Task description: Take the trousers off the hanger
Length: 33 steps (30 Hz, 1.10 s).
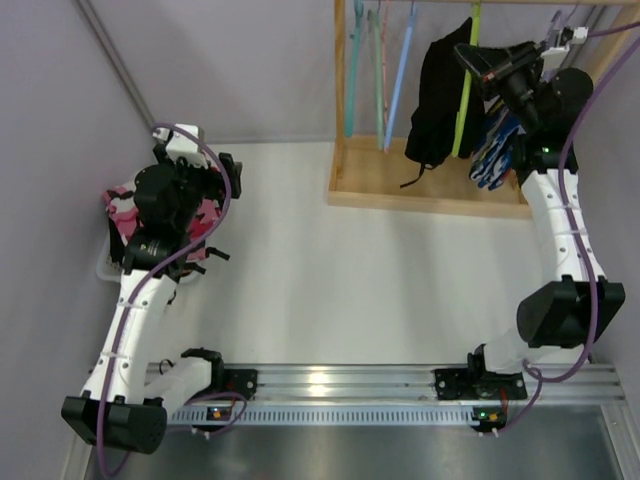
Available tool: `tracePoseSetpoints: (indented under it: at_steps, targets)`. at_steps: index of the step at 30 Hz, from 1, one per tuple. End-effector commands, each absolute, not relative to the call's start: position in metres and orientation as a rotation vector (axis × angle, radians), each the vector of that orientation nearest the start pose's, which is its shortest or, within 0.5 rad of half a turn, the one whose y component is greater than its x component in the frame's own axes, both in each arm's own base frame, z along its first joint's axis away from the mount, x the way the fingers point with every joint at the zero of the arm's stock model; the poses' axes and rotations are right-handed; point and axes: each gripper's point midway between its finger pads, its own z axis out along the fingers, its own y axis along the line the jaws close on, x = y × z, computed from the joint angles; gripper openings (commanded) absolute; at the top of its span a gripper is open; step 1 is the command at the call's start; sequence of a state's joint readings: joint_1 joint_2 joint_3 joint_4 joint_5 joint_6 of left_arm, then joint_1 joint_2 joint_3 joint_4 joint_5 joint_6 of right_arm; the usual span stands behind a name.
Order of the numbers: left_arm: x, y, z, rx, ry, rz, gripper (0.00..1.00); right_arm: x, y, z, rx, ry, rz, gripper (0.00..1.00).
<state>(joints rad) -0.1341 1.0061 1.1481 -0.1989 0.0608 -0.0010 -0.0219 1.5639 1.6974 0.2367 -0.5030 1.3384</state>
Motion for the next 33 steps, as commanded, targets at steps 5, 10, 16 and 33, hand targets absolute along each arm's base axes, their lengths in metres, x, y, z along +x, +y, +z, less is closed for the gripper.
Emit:
tracePoseSetpoints:
  at_steps: [5,10,16,33]
  targets:
    - [0.354,-0.08,0.386,0.366,1.478,-0.141,0.98,0.356,0.119,0.594,0.164,1.101,1.422,0.0]
    - [0.342,-0.105,0.381,0.511,1.424,-0.159,0.98,0.349,0.122,0.583,0.167,1.13,1.434,0.0]
    - [0.315,-0.15,0.349,0.774,1.328,-0.154,0.98,0.337,0.126,0.561,0.218,1.199,1.461,0.0]
    - [0.234,-0.364,0.342,0.945,0.993,-0.485,0.98,0.278,0.136,0.498,0.276,1.351,1.385,0.0]
